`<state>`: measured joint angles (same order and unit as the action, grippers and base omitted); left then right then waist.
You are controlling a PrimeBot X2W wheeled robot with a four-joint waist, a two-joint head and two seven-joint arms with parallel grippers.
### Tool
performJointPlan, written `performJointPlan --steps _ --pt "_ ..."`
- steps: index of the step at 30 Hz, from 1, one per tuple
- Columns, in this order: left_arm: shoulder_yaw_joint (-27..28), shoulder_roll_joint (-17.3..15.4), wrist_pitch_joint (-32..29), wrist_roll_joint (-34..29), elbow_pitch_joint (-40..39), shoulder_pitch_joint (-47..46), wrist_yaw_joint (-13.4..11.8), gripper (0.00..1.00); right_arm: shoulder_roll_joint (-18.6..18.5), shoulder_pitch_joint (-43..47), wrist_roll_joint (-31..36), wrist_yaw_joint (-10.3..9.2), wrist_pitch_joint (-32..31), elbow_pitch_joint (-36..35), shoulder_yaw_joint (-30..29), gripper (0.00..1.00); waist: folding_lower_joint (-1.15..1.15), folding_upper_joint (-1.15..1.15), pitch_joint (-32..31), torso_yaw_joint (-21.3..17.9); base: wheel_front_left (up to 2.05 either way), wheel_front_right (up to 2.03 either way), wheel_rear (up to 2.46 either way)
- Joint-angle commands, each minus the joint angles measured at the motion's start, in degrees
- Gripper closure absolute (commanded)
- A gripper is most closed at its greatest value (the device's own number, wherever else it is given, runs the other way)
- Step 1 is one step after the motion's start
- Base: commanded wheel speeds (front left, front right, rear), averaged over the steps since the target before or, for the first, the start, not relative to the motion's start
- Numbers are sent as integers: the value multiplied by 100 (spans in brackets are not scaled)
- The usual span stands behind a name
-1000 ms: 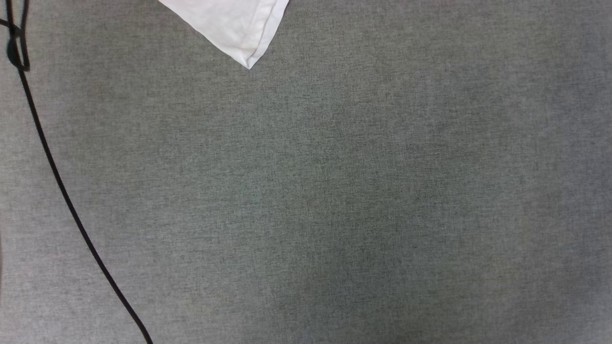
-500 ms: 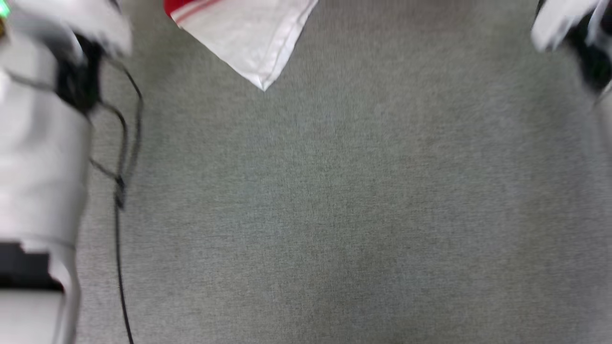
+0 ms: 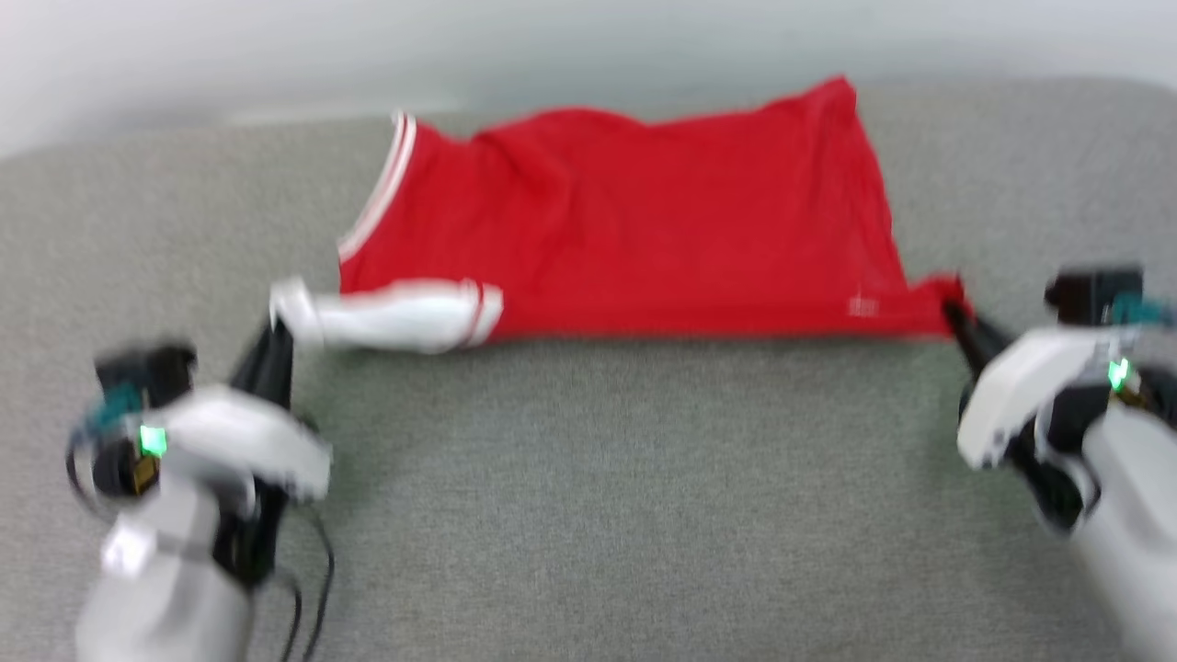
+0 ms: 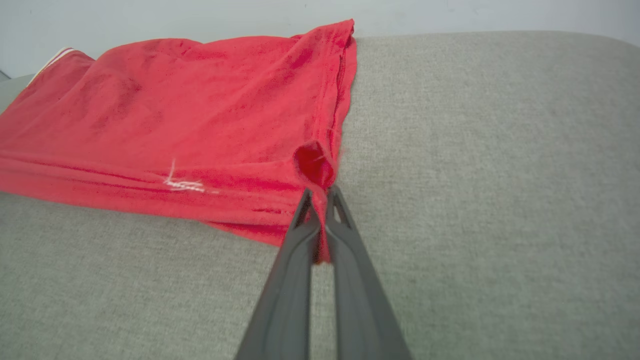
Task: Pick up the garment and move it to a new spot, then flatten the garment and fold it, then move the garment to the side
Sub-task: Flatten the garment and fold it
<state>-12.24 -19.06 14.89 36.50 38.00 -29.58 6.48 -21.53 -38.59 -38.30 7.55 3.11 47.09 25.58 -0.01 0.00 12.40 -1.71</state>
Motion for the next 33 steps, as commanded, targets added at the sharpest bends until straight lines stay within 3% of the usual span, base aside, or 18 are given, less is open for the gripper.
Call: performJointPlan --steps 1,9,16,26,33 --pt "79 -55 42 22 -45 188 -54 100 -93 170 -27 -12 21 -16 -20 100 1 0 -340 7 0 0 0" --pt "266 -203 -110 188 -1283 1978 -429 100 -256 1601 18 -13 -97 -724 -309 100 1 0 -910 8 0 0 0" --pt "469 -376 -561 411 -2603 3345 -936 100 -212 2930 359 -20 -339 -1696 -1129 100 1 0 -1148 87 0 0 0" --pt "531 -578 -1178 455 -4077 4585 -1519 100 511 4723 1315 -20 -1479 -3809 -2655 100 1 0 -1311 190 0 0 0" --pt "331 -630 -1373 316 -4432 4132 -1519 100 947 4709 1836 -12 -2459 -4960 -3007 100 1 0 -1173 127 0 0 0"
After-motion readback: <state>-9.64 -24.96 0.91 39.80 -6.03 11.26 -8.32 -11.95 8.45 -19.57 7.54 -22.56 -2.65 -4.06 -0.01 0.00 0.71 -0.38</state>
